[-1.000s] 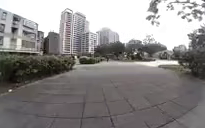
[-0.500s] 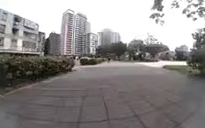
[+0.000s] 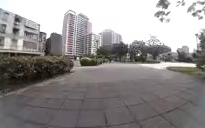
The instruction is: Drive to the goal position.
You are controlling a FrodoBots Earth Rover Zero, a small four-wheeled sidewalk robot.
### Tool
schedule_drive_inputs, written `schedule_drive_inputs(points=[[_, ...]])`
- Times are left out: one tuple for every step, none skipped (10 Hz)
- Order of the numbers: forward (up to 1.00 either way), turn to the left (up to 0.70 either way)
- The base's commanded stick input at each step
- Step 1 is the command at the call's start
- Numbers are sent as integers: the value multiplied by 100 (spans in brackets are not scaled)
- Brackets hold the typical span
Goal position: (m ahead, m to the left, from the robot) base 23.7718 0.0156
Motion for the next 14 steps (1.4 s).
schedule_drive_inputs(points=[[85, 0], [85, 0], [85, 0], [85, 0], [85, 0], [85, 0], [85, 0], [85, 0], [85, 0], [85, 0], [85, 0], [85, 0], [85, 0], [85, 0]])
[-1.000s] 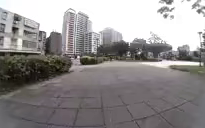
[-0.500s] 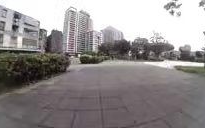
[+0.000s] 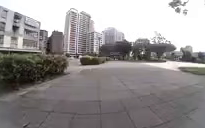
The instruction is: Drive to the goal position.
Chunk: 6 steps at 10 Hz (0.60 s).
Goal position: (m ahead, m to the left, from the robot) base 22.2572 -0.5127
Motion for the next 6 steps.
schedule_drive_inputs(points=[[85, 0], [85, 0], [85, 0], [85, 0], [85, 0], [85, 0]])
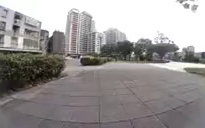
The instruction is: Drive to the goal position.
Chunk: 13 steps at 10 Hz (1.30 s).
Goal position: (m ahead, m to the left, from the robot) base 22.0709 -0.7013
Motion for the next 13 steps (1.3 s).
schedule_drive_inputs(points=[[85, 0], [85, 0], [85, 0], [85, 0], [85, 0], [85, 0], [85, 0], [85, 0], [85, 0], [85, 0], [85, 0], [85, 0], [85, -16]])
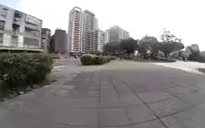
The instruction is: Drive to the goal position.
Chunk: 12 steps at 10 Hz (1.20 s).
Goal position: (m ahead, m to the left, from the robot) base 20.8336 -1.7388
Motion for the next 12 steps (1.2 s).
schedule_drive_inputs(points=[[85, -34], [85, -34], [85, -34], [85, -34], [85, 0], [85, 0], [85, 0], [85, 0], [85, 0], [85, 0], [85, 0], [85, 0]])
